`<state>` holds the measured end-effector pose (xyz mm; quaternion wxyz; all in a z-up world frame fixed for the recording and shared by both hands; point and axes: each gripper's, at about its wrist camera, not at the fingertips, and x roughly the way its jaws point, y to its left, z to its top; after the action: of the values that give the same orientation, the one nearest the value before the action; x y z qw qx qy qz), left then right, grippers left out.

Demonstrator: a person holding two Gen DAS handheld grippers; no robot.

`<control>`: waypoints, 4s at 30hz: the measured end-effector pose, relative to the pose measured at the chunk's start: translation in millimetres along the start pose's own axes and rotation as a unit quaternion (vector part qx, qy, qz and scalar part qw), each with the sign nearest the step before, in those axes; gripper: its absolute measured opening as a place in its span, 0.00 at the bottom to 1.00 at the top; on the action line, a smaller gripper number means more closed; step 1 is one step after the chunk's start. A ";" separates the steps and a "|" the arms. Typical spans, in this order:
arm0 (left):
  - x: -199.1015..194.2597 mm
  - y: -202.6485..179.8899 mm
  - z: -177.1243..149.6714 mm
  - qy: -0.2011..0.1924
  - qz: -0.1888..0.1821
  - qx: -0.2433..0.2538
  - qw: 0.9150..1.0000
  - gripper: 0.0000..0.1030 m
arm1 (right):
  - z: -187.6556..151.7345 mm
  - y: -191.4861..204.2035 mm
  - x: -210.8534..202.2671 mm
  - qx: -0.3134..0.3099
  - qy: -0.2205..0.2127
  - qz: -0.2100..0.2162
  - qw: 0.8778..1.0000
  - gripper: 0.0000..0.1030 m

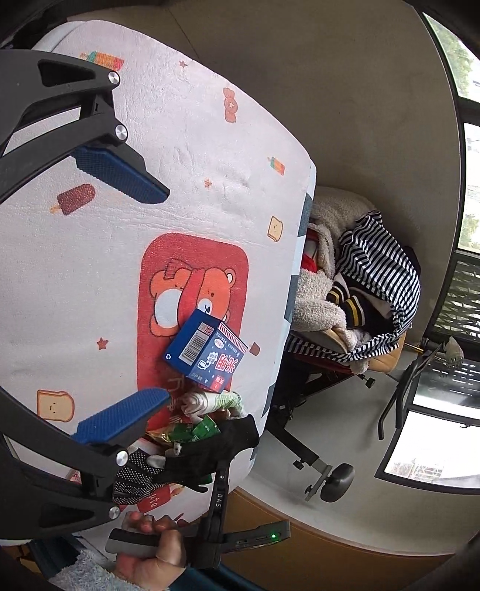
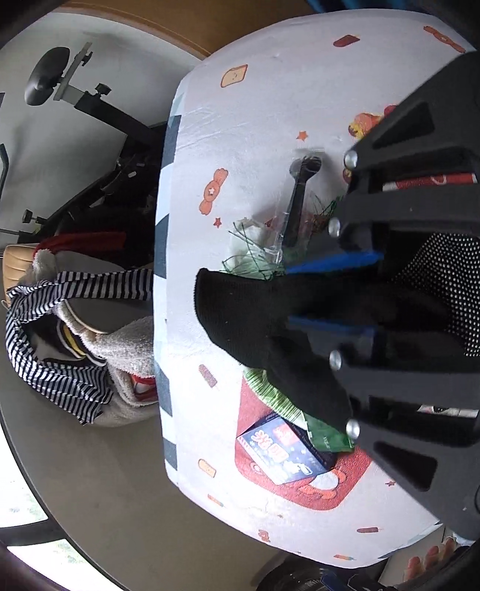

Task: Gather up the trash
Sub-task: 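Grasp the blue milk box with the left gripper while the right grasps the black glove, then carry the blue box over the bin and open the left gripper while the right carries the glove, then open the right gripper over the bin to drop the black glove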

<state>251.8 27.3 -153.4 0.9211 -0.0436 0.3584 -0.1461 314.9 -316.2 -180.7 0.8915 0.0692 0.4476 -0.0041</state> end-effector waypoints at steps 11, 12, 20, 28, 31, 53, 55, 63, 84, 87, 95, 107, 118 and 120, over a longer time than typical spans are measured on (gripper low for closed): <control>46.7 -3.4 -3.9 0.074 -0.032 -0.040 0.996 0.95 | 1.2 -22.3 -127.3 0.049 -0.202 0.052 0.977 0.09; 51.0 -9.8 -2.5 0.073 -0.031 -0.023 0.997 0.95 | -2.2 -25.0 -137.5 0.053 -0.212 0.053 0.974 0.09; 105.1 -61.4 28.1 0.060 -0.009 0.147 0.987 0.95 | -34.1 -27.9 -149.6 0.053 -0.200 0.081 0.975 0.09; 155.4 -104.0 36.2 0.090 -0.012 0.284 0.955 0.95 | -53.0 -27.2 -146.0 0.042 -0.189 0.077 0.978 0.09; 177.2 -100.3 36.7 0.116 0.006 0.271 0.956 0.95 | -56.0 -29.5 -141.5 0.045 -0.181 0.075 0.980 0.09; 8.6 -55.2 0.6 0.059 -0.061 0.094 0.992 0.77 | -90.0 12.7 -179.2 0.021 -0.160 0.112 0.980 0.09; -16.4 -57.9 -14.6 0.051 -0.068 0.093 0.992 0.77 | -98.7 21.5 -190.5 0.014 -0.160 0.122 0.979 0.09; -90.0 -68.1 -81.6 0.058 -0.086 0.086 0.991 0.78 | -142.1 51.1 -226.6 -0.012 -0.152 0.146 0.978 0.09; -93.8 -75.6 -216.0 0.168 -0.104 0.079 0.977 0.86 | -233.2 67.3 -241.9 -0.042 -0.106 0.166 0.980 0.09; -99.9 -66.9 -213.2 0.158 -0.107 0.056 0.980 0.88 | -240.5 68.8 -242.3 -0.048 -0.100 0.182 0.977 0.09; -131.3 -35.8 -197.6 0.100 -0.072 0.030 0.992 0.90 | -277.8 88.7 -220.3 -0.081 -0.047 0.227 0.969 0.09; -146.5 -4.8 -219.4 0.066 -0.025 0.007 0.997 0.91 | -344.6 114.7 -134.8 -0.078 0.088 0.223 0.968 0.09; -142.2 3.2 -223.7 0.065 -0.007 -0.025 0.998 0.91 | -341.5 102.1 -121.6 -0.038 0.093 0.201 0.974 0.29; -141.7 2.2 -224.1 0.065 -0.005 -0.022 0.998 0.91 | -338.3 96.9 -126.4 -0.030 0.077 0.196 0.977 0.59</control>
<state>2.3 77.4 -227.8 0.8940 -0.0558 0.4203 -0.1449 -23.9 -184.2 -267.6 0.8397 0.1288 0.4922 0.1898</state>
